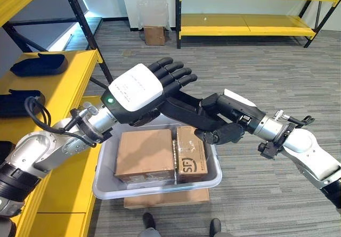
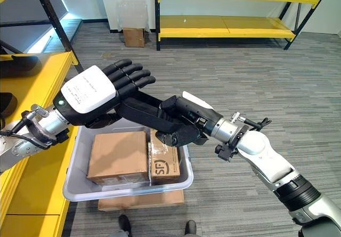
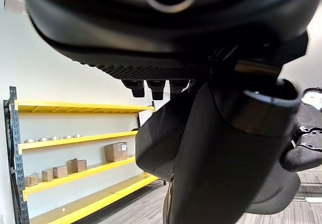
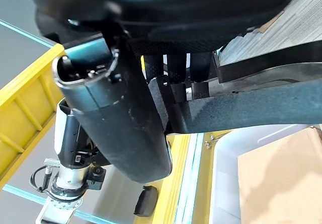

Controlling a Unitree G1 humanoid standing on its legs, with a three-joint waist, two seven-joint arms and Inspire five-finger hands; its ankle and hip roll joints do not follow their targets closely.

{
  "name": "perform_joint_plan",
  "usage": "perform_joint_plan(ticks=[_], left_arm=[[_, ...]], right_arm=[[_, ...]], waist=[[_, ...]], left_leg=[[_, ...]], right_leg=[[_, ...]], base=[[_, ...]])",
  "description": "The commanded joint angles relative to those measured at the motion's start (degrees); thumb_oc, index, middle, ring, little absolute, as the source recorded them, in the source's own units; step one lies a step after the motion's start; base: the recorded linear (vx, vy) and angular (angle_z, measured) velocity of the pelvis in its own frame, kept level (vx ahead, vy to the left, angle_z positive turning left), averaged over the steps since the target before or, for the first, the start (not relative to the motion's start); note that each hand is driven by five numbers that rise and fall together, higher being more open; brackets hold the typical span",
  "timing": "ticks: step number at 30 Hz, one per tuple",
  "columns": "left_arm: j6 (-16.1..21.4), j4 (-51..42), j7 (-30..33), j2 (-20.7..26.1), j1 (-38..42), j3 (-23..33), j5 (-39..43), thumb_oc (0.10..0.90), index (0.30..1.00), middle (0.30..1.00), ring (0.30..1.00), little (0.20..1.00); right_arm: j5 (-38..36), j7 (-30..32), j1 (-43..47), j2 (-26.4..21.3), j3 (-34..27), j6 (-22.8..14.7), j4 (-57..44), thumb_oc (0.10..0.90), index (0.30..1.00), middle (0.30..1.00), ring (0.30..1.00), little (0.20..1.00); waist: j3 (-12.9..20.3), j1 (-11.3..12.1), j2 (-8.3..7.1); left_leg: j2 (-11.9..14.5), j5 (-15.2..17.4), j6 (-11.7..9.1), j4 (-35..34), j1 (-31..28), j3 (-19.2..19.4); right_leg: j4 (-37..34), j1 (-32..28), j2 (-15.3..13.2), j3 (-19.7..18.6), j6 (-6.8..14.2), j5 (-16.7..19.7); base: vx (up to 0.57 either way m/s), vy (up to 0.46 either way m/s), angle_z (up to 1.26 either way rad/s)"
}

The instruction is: Move parts from the plastic box to the shelf.

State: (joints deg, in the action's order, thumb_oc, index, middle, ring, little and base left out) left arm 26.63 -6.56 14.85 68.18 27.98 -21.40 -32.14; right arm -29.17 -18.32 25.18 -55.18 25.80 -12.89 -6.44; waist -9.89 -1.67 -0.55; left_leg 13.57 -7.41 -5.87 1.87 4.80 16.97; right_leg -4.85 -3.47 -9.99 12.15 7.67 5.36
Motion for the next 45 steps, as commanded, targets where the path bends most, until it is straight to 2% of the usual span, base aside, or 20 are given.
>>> perform_joint_plan(ticks=[1,13,15,16,25,45], left_arm=[[-0.24,0.69,2.79,-2.28,1.13,4.46,3.28,0.900,1.000,1.000,1.000,1.000],[-0.12,2.12,1.61,-6.47,2.86,0.79,4.62,0.900,1.000,1.000,1.000,1.000],[-0.14,2.97,1.39,-6.91,2.91,0.13,4.65,0.541,0.498,0.498,0.498,0.498],[-0.06,3.50,1.35,-7.32,2.82,-0.13,4.67,0.400,0.300,0.300,0.300,0.300],[-0.66,6.86,1.15,-8.01,3.37,-1.40,4.87,0.400,0.300,0.300,0.300,0.300],[-0.85,7.58,1.09,-9.53,1.14,1.13,5.93,0.400,0.300,0.300,0.300,0.300]], right_arm=[[-2.24,2.26,6.08,3.34,-6.82,-7.96,-5.14,0.400,0.300,0.300,0.300,0.300],[-1.95,2.63,6.78,4.30,-6.23,-8.18,-5.50,0.400,0.300,0.300,0.300,0.300],[-1.91,2.71,6.84,4.30,-6.28,-8.22,-5.46,0.400,0.300,0.300,0.300,0.300],[-1.98,2.71,6.73,4.40,-6.32,-8.25,-5.47,0.400,0.300,0.300,0.300,0.300],[-2.18,2.76,7.19,4.57,-6.16,-8.16,-5.52,0.400,0.300,0.300,0.300,0.300],[-0.85,3.38,6.69,5.41,-6.94,-8.39,-5.19,0.400,0.300,0.300,0.300,0.300]], waist=[[5.42,-0.77,-3.22],[5.38,-1.24,-3.45],[5.39,-1.29,-3.46],[5.34,-1.31,-3.49],[5.28,-1.48,-3.54],[5.51,-1.52,-3.45]], left_leg=[[6.57,0.12,-5.19,4.25,2.69,-2.28],[6.63,0.12,-5.15,4.27,2.69,-2.12],[6.64,0.07,-5.16,4.24,2.72,-2.06],[6.65,0.07,-5.13,4.36,2.84,-2.07],[6.61,0.10,-5.10,4.28,2.70,-1.88],[6.84,0.34,-5.15,4.79,2.61,-1.80]], right_leg=[[1.80,-6.48,-3.74,-0.78,2.98,-7.21],[1.84,-6.51,-3.70,-1.13,2.88,-7.33],[1.80,-6.49,-3.64,-1.13,2.86,-7.35],[1.87,-6.41,-3.64,-1.18,2.87,-7.33],[1.86,-6.18,-3.72,-1.49,2.92,-7.21],[1.97,-6.51,-3.69,-1.50,2.82,-7.37]], base=[[0.00,0.000,0.00],[0.00,0.000,0.00],[0.00,0.000,0.00],[0.00,0.000,0.00],[0.00,0.000,0.00],[0.00,0.000,0.00]])
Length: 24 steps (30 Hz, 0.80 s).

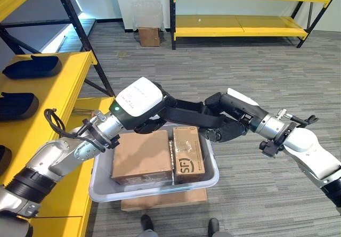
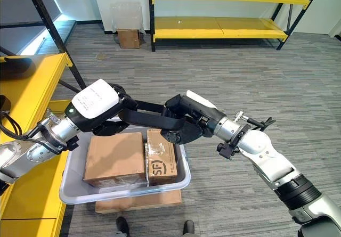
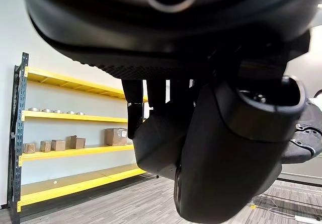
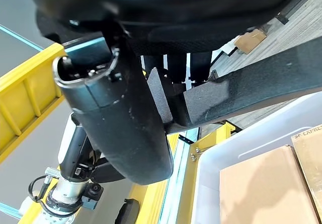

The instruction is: Move parts from the plastic box to the shelf.

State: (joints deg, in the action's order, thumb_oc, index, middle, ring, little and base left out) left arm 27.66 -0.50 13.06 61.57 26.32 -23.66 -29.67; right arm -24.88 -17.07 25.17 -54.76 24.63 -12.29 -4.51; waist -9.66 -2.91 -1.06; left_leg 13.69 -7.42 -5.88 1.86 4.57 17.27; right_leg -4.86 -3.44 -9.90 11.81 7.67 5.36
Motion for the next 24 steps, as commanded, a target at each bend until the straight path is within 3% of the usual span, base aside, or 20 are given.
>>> perform_joint_plan(ticks=[1,2,9,24], left_arm=[[-1.83,1.48,2.86,-2.98,2.40,3.70,3.48,0.400,0.300,0.300,0.300,0.300],[-1.84,1.44,2.80,-3.02,2.14,3.95,3.60,0.400,0.300,0.300,0.300,0.300],[-2.02,1.56,1.76,-3.73,1.20,4.22,4.80,0.400,0.300,0.300,0.300,0.300],[-3.65,7.42,-0.87,-4.02,-8.64,9.55,6.54,0.400,0.300,0.300,0.300,0.300]], right_arm=[[-4.86,2.46,6.52,5.23,-6.03,-9.00,-6.91,0.584,0.558,0.558,0.558,0.558],[-4.81,2.54,6.38,5.34,-6.14,-8.88,-6.75,0.900,1.000,1.000,1.000,1.000],[-5.65,3.08,5.53,6.32,-7.40,-8.14,-5.92,0.900,1.000,1.000,1.000,1.000],[-13.50,2.88,-3.13,9.10,-17.23,-7.55,-8.58,0.900,1.000,1.000,1.000,1.000]], waist=[[5.33,-0.28,-2.93],[5.36,-0.28,-2.94],[5.47,-0.25,-2.82],[5.45,-0.83,-2.11]], left_leg=[[6.69,0.37,-5.14,4.75,2.78,-2.09],[6.63,0.40,-5.13,4.73,2.73,-2.09],[6.52,0.54,-5.02,4.77,2.59,-2.17],[6.30,0.81,-4.82,5.24,2.49,-1.98]], right_leg=[[1.98,-6.55,-3.77,-1.18,2.79,-7.38],[1.99,-6.55,-3.75,-1.25,2.79,-7.37],[1.95,-6.78,-3.84,-1.18,2.80,-7.42],[2.30,-6.66,-4.13,-1.60,2.69,-7.61]], base=[[0.00,0.000,0.00],[0.01,-0.008,-0.03],[0.00,-0.001,-0.02],[0.00,0.000,0.00]])
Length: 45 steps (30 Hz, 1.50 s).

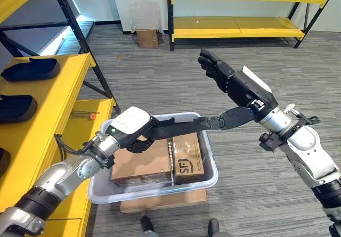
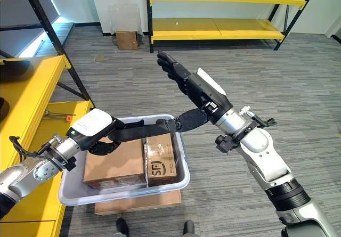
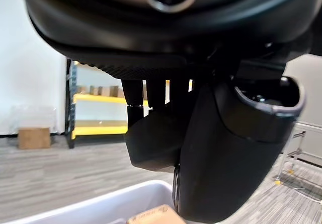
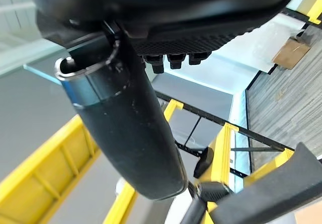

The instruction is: Move parts from the plastic box to the shelf.

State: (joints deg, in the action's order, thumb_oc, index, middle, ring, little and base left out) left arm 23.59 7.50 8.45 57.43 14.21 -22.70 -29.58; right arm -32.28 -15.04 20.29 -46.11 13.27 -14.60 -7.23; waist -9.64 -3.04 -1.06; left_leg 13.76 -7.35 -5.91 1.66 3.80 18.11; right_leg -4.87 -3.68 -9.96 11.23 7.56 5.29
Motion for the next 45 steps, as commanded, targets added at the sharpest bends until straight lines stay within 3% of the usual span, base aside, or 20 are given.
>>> perform_joint_plan(ticks=[1,8,13,19,26,33,36,37,38,39,41,43,44,45], left_arm=[[0.41,-0.70,3.70,0.12,3.28,8.72,6.46,0.400,0.300,0.300,0.300,0.300],[-0.34,-2.76,2.51,-2.29,-6.87,18.41,8.88,0.400,0.300,0.300,0.300,0.300],[-0.83,-5.28,2.51,-6.29,-13.75,24.78,11.32,0.400,0.300,0.300,0.300,0.300],[-1.63,-8.56,2.80,-12.27,-18.66,29.35,13.67,0.400,0.300,0.300,0.300,0.300],[-2.54,-12.72,3.23,-16.02,-21.69,32.01,14.13,0.400,0.300,0.300,0.300,0.300],[-3.59,-17.15,3.13,-17.10,-25.02,35.91,14.28,0.400,0.300,0.300,0.300,0.300],[-3.91,-19.01,2.83,-16.39,-26.46,37.79,13.50,0.400,0.300,0.300,0.300,0.300],[-3.93,-19.85,2.74,-15.59,-26.74,38.55,12.77,0.400,0.300,0.300,0.300,0.300],[-3.93,-19.84,2.73,-15.67,-26.70,38.69,12.76,0.400,0.300,0.300,0.300,0.300],[-3.67,-20.47,2.78,-14.28,-25.98,38.96,12.55,0.400,0.300,0.300,0.300,0.300],[-3.33,-20.83,2.68,-13.61,-25.62,39.12,12.72,0.400,0.300,0.300,0.300,0.300],[-2.81,-21.00,2.27,-10.60,-22.91,38.06,12.44,0.400,0.300,0.300,0.300,0.300],[-2.30,-21.60,1.75,-8.33,-20.71,36.79,13.03,0.400,0.300,0.300,0.300,0.300],[-1.76,-22.20,1.72,-7.73,-20.07,36.45,13.32,0.400,0.300,0.300,0.300,0.300]], right_arm=[[-6.15,0.82,1.65,0.45,-5.90,-5.20,-5.97,0.900,1.000,1.000,1.000,1.000],[-6.32,0.66,-10.49,1.37,-14.77,-3.93,-7.73,0.900,1.000,1.000,1.000,1.000],[-2.55,3.38,-18.83,5.47,-20.60,-3.29,-7.89,0.900,1.000,1.000,1.000,1.000],[-1.09,5.38,-22.99,11.27,-22.48,-2.23,-6.45,0.900,1.000,1.000,1.000,1.000],[2.52,7.94,-23.48,12.86,-21.71,-0.88,-4.05,0.900,1.000,1.000,1.000,1.000],[5.28,8.70,-20.92,11.34,-19.81,-0.32,-3.59,0.900,1.000,1.000,1.000,1.000],[5.56,8.55,-17.36,8.68,-17.52,-0.12,-3.40,0.900,1.000,1.000,1.000,1.000],[5.63,8.23,-15.12,7.27,-16.02,-0.08,-3.45,0.900,1.000,1.000,1.000,1.000],[5.62,8.23,-14.77,7.20,-15.85,-0.15,-3.23,0.900,1.000,1.000,1.000,1.000],[5.87,8.32,-12.81,5.67,-14.83,-0.29,-3.34,0.900,1.000,1.000,1.000,1.000],[5.50,8.18,-11.92,5.03,-14.50,-0.43,-3.51,0.900,1.000,1.000,1.000,1.000],[5.86,9.11,-12.27,4.12,-15.27,-1.21,-3.63,0.900,1.000,1.000,1.000,1.000],[6.59,9.97,-13.14,4.18,-15.94,-1.35,-3.69,0.900,1.000,1.000,1.000,1.000],[6.81,9.97,-13.23,4.33,-15.88,-1.38,-3.83,0.900,1.000,1.000,1.000,1.000]], waist=[[5.47,-0.72,-2.10],[5.26,-1.24,-1.55],[5.23,-1.65,-1.05],[5.26,-1.74,-0.30],[4.43,-1.30,1.40],[1.65,0.21,5.15],[-1.53,1.35,7.01],[-3.24,2.21,7.95],[-3.24,1.94,8.01],[-4.78,2.50,8.36],[-5.24,2.51,8.58],[-5.88,1.75,7.86],[-6.08,0.52,6.83],[-6.10,0.27,6.58]], left_leg=[[6.22,0.74,-4.79,5.42,3.24,-2.80],[6.35,0.47,-4.88,5.19,2.98,-2.51],[6.33,0.47,-4.82,5.07,2.65,-2.54],[6.42,0.06,-4.90,4.69,2.03,-2.87],[7.26,-0.85,-5.11,4.96,1.46,-4.45],[9.91,-7.01,-6.71,5.68,1.10,-8.21],[11.26,-12.15,-7.81,4.30,1.68,-11.35],[11.30,-15.31,-8.42,1.87,2.33,-12.50],[11.28,-15.73,-8.44,1.45,2.46,-12.68],[10.73,-18.08,-8.85,-0.67,3.24,-12.12],[10.65,-19.31,-8.91,-1.41,4.22,-10.83],[10.76,-19.54,-9.09,0.97,6.53,-2.39],[11.05,-15.62,-9.09,5.58,6.01,0.07],[11.22,-13.70,-9.03,8.03,4.99,-0.16]], right_leg=[[2.31,-6.42,-4.08,-1.04,2.80,-7.54],[2.40,-6.37,-4.05,-1.11,2.70,-7.65],[2.57,-6.49,-4.08,-1.27,2.61,-7.98],[3.06,-7.23,-3.69,-1.22,1.97,-8.94],[5.76,-7.97,-2.20,-1.06,0.38,-11.53],[10.93,-7.53,2.82,-0.70,-3.49,-15.56],[14.01,-4.92,5.16,-0.11,-5.02,-16.16],[15.31,-2.48,5.63,0.68,-5.58,-16.21],[15.61,-2.18,5.65,0.86,-5.64,-16.31],[16.78,0.33,4.81,2.16,-5.63,-16.72],[16.73,1.63,4.28,3.15,-5.67,-16.31],[14.59,1.91,1.72,7.71,-5.07,-14.99],[14.72,2.31,0.15,9.05,-4.89,-14.77],[14.59,2.87,-0.14,9.64,-5.12,-14.08]], base=[[0.00,0.000,0.00],[0.00,-0.007,-0.01],[0.00,-0.007,-0.01],[0.00,-0.007,0.01],[-0.04,-0.052,0.03],[-0.09,-0.122,0.12],[-0.26,-0.149,0.09],[-0.27,-0.103,0.09],[-0.37,-0.089,0.25],[-0.28,-0.048,0.47],[-0.26,-0.050,0.64],[-0.23,-0.128,1.22],[-0.20,-0.168,1.80],[-0.18,-0.157,1.82]])
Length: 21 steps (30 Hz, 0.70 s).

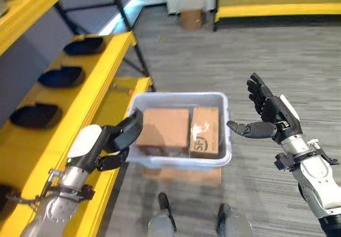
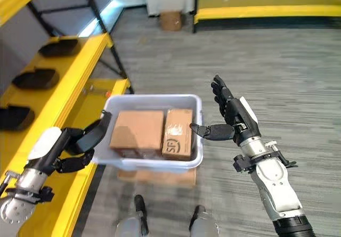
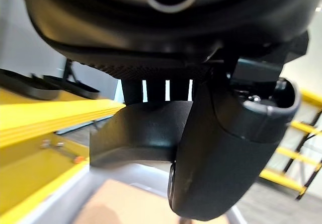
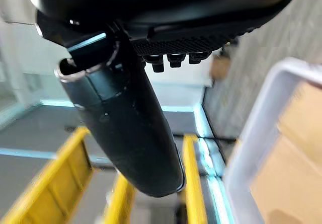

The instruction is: Move parts from the plastic box to the shelf.

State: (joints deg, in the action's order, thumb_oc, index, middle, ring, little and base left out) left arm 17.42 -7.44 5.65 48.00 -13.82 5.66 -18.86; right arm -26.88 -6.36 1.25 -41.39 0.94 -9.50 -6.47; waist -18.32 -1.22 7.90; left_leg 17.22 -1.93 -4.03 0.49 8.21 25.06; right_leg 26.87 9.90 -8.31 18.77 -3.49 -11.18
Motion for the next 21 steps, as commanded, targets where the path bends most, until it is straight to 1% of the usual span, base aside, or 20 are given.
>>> perform_joint_plan(ticks=[1,3,4,5,6,7,8,9,10,11,12,14,15,16,17,18,19,21], left_arm=[[4.77,-7.63,4.59,1.97,8.58,7.97,2.76,0.400,0.300,0.300,0.300,0.300],[4.84,-8.48,4.61,1.93,10.49,7.29,3.30,0.400,0.300,0.300,0.300,0.300],[4.75,-8.87,4.38,1.89,11.39,6.79,3.64,0.400,0.300,0.300,0.300,0.300],[4.66,-8.89,4.30,1.96,11.54,6.60,3.69,0.400,0.300,0.300,0.300,0.300],[4.54,-9.87,4.08,2.58,13.31,6.15,3.66,0.400,0.300,0.300,0.300,0.300],[4.41,-10.11,4.13,2.99,14.54,5.83,3.77,0.400,0.300,0.300,0.300,0.300],[4.36,-10.06,4.13,3.03,14.77,5.61,3.79,0.400,0.300,0.300,0.300,0.300],[4.44,-10.22,3.91,3.55,15.78,5.14,3.84,0.400,0.300,0.300,0.300,0.300],[4.73,-10.47,3.61,3.74,16.84,4.35,4.18,0.400,0.300,0.300,0.300,0.300],[4.86,-10.56,3.21,4.31,18.17,3.48,4.54,0.400,0.300,0.300,0.300,0.300],[5.15,-10.56,3.12,4.64,19.07,2.47,4.75,0.400,0.300,0.300,0.300,0.300],[5.47,-11.12,3.24,5.85,20.55,1.59,4.42,0.400,0.300,0.300,0.300,0.300],[5.69,-11.22,3.38,7.46,22.15,0.59,4.42,0.400,0.300,0.300,0.300,0.300],[5.64,-11.54,3.52,8.97,23.27,-0.08,3.87,0.400,0.300,0.300,0.300,0.300],[5.77,-11.92,3.59,9.26,23.20,0.09,3.82,0.400,0.300,0.300,0.300,0.300],[5.76,-11.98,3.59,9.31,23.12,0.10,3.82,0.400,0.300,0.300,0.300,0.300],[5.89,-12.52,3.66,10.17,23.15,0.27,3.69,0.400,0.300,0.300,0.300,0.300],[5.93,-12.91,3.68,10.55,22.64,0.70,3.35,0.400,0.300,0.300,0.300,0.300]], right_arm=[[1.90,1.33,5.52,-0.08,-3.73,-6.43,-4.67,0.900,1.000,1.000,1.000,1.000],[2.32,1.49,4.89,0.55,-4.55,-6.47,-5.28,0.900,1.000,1.000,1.000,1.000],[2.09,1.63,4.53,1.06,-5.00,-6.39,-5.32,0.900,1.000,1.000,1.000,1.000],[2.07,1.61,4.34,1.10,-5.19,-6.36,-5.40,0.900,1.000,1.000,1.000,1.000],[2.05,2.01,3.66,1.45,-6.22,-6.32,-5.61,0.900,1.000,1.000,1.000,1.000],[1.93,2.28,3.23,1.66,-7.11,-6.39,-5.84,0.900,1.000,1.000,1.000,1.000],[1.92,2.28,3.07,1.68,-7.31,-6.37,-5.93,0.900,1.000,1.000,1.000,1.000],[1.90,2.50,2.35,2.09,-8.19,-6.38,-5.94,0.900,1.000,1.000,1.000,1.000],[1.88,2.74,1.74,2.54,-8.92,-6.38,-6.28,0.900,1.000,1.000,1.000,1.000],[2.14,3.06,1.03,2.80,-9.91,-6.55,-6.46,0.900,1.000,1.000,1.000,1.000],[2.29,3.27,0.73,2.98,-10.29,-6.35,-6.29,0.900,1.000,1.000,1.000,1.000],[3.27,3.27,-0.04,3.29,-10.91,-6.32,-6.54,0.900,1.000,1.000,1.000,1.000],[3.91,3.40,-0.34,3.83,-11.07,-6.28,-6.56,0.900,1.000,1.000,1.000,1.000],[4.74,3.76,-0.28,4.28,-10.49,-6.26,-6.28,0.900,1.000,1.000,1.000,1.000],[5.01,3.63,-0.68,4.71,-10.33,-6.16,-6.26,0.900,1.000,1.000,1.000,1.000],[5.03,3.64,-0.73,4.78,-10.33,-6.17,-6.27,0.900,1.000,1.000,1.000,1.000],[5.62,3.60,-1.05,5.26,-9.77,-6.05,-6.06,0.900,1.000,1.000,1.000,1.000],[5.84,3.44,-1.30,5.78,-9.32,-5.99,-5.91,0.900,1.000,1.000,1.000,1.000]], waist=[[2.74,-1.68,-2.81],[3.09,-2.27,-3.44],[3.54,-2.84,-3.53],[3.35,-2.84,-3.46],[4.36,-3.92,-3.44],[4.77,-4.61,-3.23],[4.72,-4.65,-3.22],[5.41,-5.60,-2.73],[6.43,-6.75,-2.20],[6.99,-7.27,-1.89],[7.24,-7.22,-2.00],[7.53,-6.93,-2.39],[7.78,-6.48,-3.08],[8.18,-5.81,-3.93],[8.66,-5.30,-4.80],[8.71,-5.31,-4.90],[9.61,-4.96,-5.73],[10.50,-4.73,-6.49]], left_leg=[[7.59,-16.09,-10.53,13.10,-0.34,-7.99],[7.20,-10.30,-9.98,19.13,-1.83,-8.55],[7.10,-7.73,-9.68,21.86,-3.92,-8.04],[7.18,-7.06,-9.62,22.49,-3.90,-8.26],[6.35,-3.69,-8.86,24.50,-7.63,-7.55],[5.64,-1.92,-8.71,24.85,-9.48,-7.67],[5.55,-1.70,-8.64,24.89,-9.48,-7.81],[4.38,0.24,-8.06,20.51,-12.20,-6.46],[3.08,3.43,-7.21,15.36,-14.49,-3.44],[2.24,3.40,-7.11,11.53,-14.71,-2.44],[1.24,4.76,-6.40,8.99,-14.88,-2.26],[-0.62,4.97,-5.58,5.46,-16.13,-1.69],[-2.39,5.00,-5.10,3.09,-16.72,-1.46],[-4.05,5.76,-4.49,2.24,-17.03,-1.84],[-4.77,6.37,-4.11,2.16,-17.07,-1.87],[-4.89,6.40,-4.05,2.16,-17.06,-1.89],[-5.99,6.94,-3.53,1.53,-17.25,-2.24],[-6.92,7.46,-3.00,0.99,-17.43,-2.53]], right_leg=[[-17.59,-10.55,-2.31,2.77,5.83,3.15],[-18.18,-10.81,-3.14,4.92,5.81,3.86],[-18.27,-10.69,-3.56,6.44,5.60,4.21],[-18.23,-11.05,-3.59,6.60,5.76,4.08],[-17.78,-10.37,-4.46,8.75,5.71,4.82],[-17.22,-9.89,-5.15,9.88,6.03,5.28],[-17.06,-9.99,-5.30,10.04,6.20,5.22],[-16.81,-9.38,-6.06,11.28,7.05,6.00],[-16.49,-8.71,-7.16,12.83,8.23,7.23],[-16.77,-8.43,-7.94,12.94,8.99,8.42],[-16.67,-8.22,-8.90,12.93,9.79,9.80],[-16.44,-7.93,-10.74,12.90,11.41,12.10],[-16.73,-7.76,-12.28,13.29,12.60,13.81],[-17.22,-8.01,-13.67,13.75,13.65,15.43],[-17.43,-8.35,-14.56,14.06,14.26,16.31],[-17.51,-8.39,-14.66,14.08,14.35,16.42],[-17.96,-8.84,-15.53,14.55,15.04,17.29],[-18.34,-9.21,-16.18,14.74,15.54,18.04]], base=[[-0.15,-0.091,1.08],[-0.11,-0.047,0.57],[-0.07,0.007,0.76],[-0.10,0.051,0.87],[-0.09,0.111,0.78],[-0.09,0.106,0.59],[-0.05,0.138,0.70],[-0.03,0.158,0.81],[-0.03,0.253,0.83],[-0.01,0.278,0.76],[0.03,0.291,0.89],[0.01,0.306,0.86],[-0.02,0.356,0.39],[-0.01,0.341,0.13],[0.00,0.200,0.24],[0.02,0.157,0.19],[0.02,0.120,0.23],[0.02,0.108,0.17]])
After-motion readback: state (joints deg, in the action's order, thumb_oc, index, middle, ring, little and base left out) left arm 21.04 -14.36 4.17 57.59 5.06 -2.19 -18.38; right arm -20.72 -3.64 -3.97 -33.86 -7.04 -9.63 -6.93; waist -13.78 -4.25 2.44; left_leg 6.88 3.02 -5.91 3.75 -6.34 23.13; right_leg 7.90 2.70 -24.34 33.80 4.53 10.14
